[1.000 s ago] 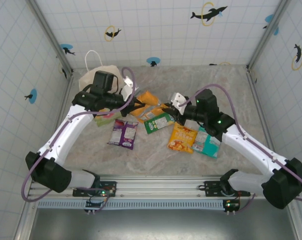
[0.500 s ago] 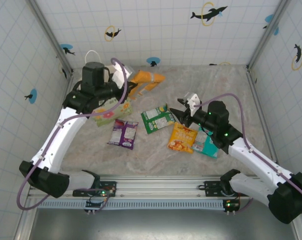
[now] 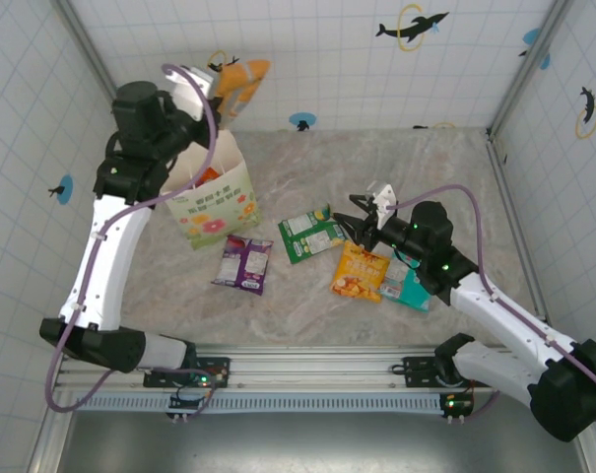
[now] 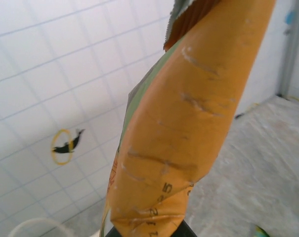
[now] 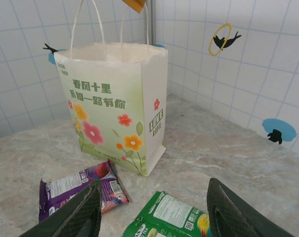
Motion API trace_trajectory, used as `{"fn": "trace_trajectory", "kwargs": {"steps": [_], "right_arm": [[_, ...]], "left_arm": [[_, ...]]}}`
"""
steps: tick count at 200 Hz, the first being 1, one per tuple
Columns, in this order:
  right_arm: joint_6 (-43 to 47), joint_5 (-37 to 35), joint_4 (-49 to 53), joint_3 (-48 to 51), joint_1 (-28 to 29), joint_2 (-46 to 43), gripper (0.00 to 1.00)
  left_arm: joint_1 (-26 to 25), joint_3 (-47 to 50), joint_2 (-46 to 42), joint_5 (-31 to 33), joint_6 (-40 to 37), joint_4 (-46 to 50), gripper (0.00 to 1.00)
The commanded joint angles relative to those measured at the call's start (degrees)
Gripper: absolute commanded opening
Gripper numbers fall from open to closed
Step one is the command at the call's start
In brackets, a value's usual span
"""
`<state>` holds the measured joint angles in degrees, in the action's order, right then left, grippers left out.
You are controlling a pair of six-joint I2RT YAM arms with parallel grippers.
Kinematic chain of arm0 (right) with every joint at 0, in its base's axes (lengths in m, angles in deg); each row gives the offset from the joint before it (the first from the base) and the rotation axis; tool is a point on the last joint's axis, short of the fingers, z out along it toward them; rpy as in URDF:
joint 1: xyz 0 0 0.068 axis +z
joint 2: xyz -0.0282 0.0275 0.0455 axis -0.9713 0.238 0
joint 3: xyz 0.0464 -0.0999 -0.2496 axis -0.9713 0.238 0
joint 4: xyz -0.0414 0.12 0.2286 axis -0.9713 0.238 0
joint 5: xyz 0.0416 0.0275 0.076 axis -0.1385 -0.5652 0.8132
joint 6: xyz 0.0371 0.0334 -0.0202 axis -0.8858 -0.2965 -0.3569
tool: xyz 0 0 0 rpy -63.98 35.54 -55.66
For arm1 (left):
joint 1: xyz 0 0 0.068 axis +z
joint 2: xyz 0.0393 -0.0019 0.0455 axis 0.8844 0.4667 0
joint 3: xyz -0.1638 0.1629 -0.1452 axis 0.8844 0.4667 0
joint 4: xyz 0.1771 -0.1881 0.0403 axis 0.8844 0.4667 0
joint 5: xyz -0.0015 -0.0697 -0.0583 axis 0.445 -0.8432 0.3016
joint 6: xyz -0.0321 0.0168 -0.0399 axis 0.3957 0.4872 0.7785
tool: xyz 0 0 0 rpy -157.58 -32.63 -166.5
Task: Place the snacks into the paper bag
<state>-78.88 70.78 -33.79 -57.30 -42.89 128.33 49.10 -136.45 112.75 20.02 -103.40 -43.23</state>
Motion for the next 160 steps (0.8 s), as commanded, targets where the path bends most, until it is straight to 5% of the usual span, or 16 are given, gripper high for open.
{"fn": "trace_trajectory", "kwargs": {"steps": [1,76,160], "right_arm": [[0.2,1.2,-0.6,-0.1,0.2,-0.3,0.57],[0.6,2.9,1.8,-0.3,0.3,0.3,0.57],[0.4,2.9,1.0,-1.3,1.9,3.6,0.56]], "left_arm": [[5.1,-2.0,0.1,-4.6,5.3,-3.8,0.0],[7.8,-2.8,-0.6,0.4,-6.0,19.9,0.0],[7.8,4.7,-2.1,9.6,-13.4,29.3,0.0]]}}
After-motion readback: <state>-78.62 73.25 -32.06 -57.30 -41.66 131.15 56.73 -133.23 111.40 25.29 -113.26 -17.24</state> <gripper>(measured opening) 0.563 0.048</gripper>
